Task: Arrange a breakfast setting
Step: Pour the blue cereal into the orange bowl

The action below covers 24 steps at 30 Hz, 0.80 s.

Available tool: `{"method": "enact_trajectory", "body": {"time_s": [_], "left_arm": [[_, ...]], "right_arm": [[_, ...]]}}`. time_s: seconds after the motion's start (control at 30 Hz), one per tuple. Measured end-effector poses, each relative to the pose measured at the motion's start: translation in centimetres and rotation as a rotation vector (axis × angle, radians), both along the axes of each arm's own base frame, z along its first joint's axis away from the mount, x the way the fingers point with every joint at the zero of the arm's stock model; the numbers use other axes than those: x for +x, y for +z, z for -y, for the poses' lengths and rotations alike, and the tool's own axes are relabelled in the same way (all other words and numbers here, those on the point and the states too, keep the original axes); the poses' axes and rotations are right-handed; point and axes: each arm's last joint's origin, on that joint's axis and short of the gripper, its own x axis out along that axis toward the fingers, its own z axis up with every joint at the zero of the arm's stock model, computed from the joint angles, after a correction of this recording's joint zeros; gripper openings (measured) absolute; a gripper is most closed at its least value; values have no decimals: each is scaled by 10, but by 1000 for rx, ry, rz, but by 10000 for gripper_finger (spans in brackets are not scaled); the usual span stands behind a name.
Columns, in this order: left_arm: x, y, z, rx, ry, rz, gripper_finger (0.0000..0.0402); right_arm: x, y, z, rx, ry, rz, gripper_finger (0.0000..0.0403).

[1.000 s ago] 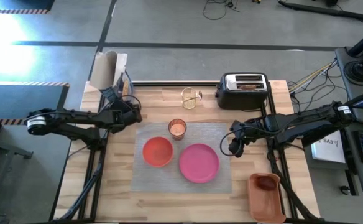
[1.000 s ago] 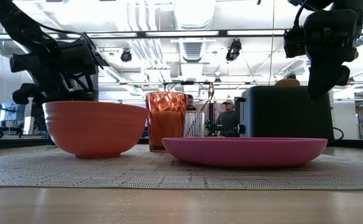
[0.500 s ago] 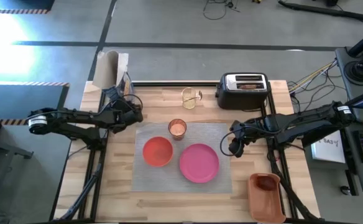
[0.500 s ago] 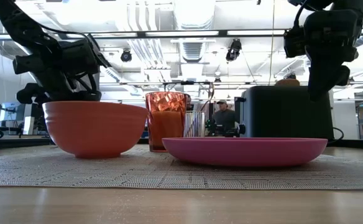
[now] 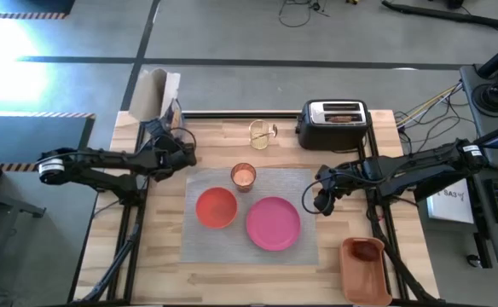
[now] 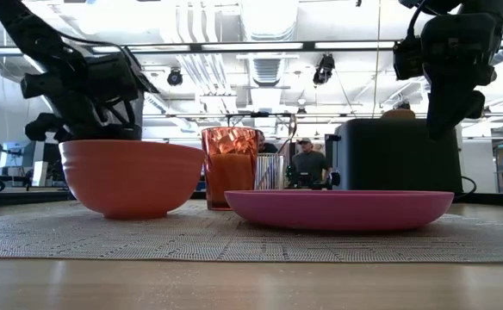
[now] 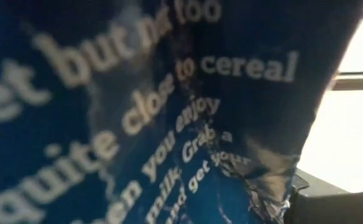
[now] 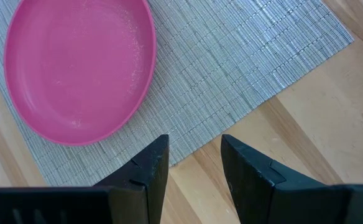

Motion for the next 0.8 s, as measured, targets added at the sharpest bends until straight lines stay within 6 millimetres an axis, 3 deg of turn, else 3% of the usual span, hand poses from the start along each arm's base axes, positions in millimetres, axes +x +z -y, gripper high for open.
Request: {"method": "enact_trajectory", "body": {"time_s": [0.17,0.4,0.53,0.8], "left_arm": [[17,28,-1,-65,-120,-74,168],[26,68,-5,-30,-148,-236,167],[28,87,-3,-106,-241,-342,166],[16,147,9,-313,-421,-418,166]], "right_arm": [[0,0,0,0,0,0,137],[0,0,0,0,0,0,137],[0,0,0,0,0,0,137],[0,0,0,0,0,0,137]]}}
